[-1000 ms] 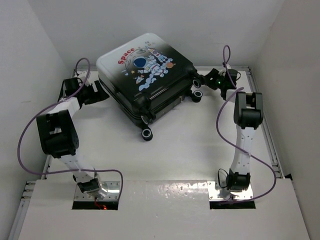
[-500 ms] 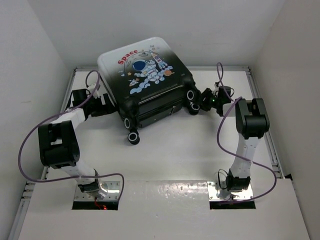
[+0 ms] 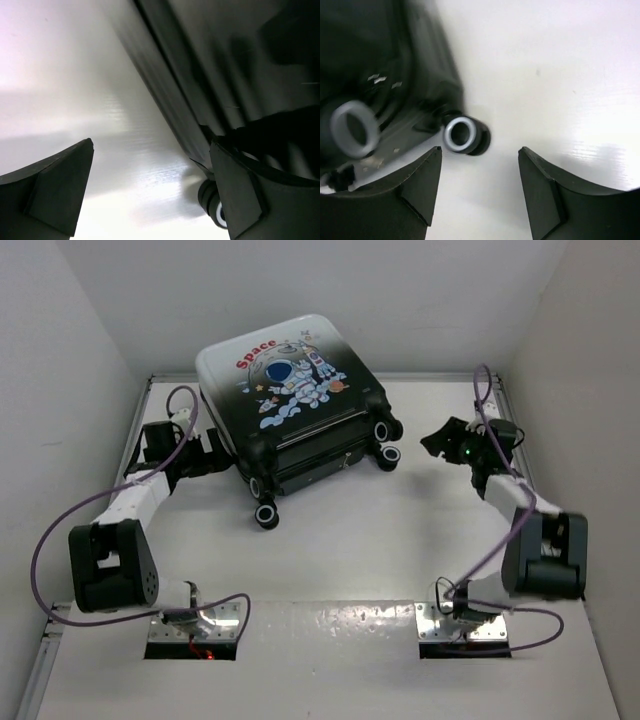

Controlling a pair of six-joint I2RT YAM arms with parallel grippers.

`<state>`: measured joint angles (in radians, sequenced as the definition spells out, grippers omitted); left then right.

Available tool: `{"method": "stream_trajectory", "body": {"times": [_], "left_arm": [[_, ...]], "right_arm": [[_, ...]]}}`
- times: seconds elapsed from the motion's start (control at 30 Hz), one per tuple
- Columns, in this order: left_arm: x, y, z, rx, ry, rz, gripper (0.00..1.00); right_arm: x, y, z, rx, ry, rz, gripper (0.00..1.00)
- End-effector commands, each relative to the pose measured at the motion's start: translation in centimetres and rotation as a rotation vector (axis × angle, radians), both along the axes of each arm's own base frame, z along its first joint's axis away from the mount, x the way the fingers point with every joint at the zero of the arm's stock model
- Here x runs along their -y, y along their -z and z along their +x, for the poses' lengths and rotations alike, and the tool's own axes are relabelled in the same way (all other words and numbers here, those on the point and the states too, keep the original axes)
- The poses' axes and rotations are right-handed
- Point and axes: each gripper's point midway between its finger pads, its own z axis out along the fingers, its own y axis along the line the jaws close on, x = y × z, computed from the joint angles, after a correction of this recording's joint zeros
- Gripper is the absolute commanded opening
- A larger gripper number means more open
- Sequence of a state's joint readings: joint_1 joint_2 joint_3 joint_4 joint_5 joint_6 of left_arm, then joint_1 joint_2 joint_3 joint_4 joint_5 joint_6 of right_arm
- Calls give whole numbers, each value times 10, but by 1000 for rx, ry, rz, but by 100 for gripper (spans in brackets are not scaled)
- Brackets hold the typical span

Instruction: Pack the luggage

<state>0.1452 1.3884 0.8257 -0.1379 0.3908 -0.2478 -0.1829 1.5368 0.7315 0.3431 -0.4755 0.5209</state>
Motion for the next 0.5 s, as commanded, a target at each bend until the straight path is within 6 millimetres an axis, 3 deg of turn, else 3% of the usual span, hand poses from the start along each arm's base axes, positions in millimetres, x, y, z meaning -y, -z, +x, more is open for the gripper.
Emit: {"method": "stream_trajectory", "body": {"times": [0.0,0.03,0.07,0.1,0.13,0.2,0.3,0.33,0.47], "left_arm": [[-3,-46,4,80,2,49,100],[-1,-51,-2,79,19,52,100],[-1,-57,-3,97,19,54,100],[-3,-67,-7,114,-8,57,100],[-5,-75,-7,129,-18,67,100],[6,-84,-15,121,41,14,100],[24,-94,-25,110,133,-82,100],[29,-89,-32,92,142,-114,100],[44,-95,-45,125,179,-197,100]], "right_arm": [[-29,-18,-30,110,-161,-211,62],[-34,-26,-37,153,-210,-279,62],[-46,-16,-51,118,-254,-292,63],[-51,-23,-60,164,-271,-323,63],[-61,-15,-71,161,-304,-328,62],[-70,-24,-78,224,-320,-340,62],[-72,-13,-86,211,-280,-303,62],[-72,-11,-87,153,-188,-194,62],[-69,8,-94,42,-138,-157,61]]}}
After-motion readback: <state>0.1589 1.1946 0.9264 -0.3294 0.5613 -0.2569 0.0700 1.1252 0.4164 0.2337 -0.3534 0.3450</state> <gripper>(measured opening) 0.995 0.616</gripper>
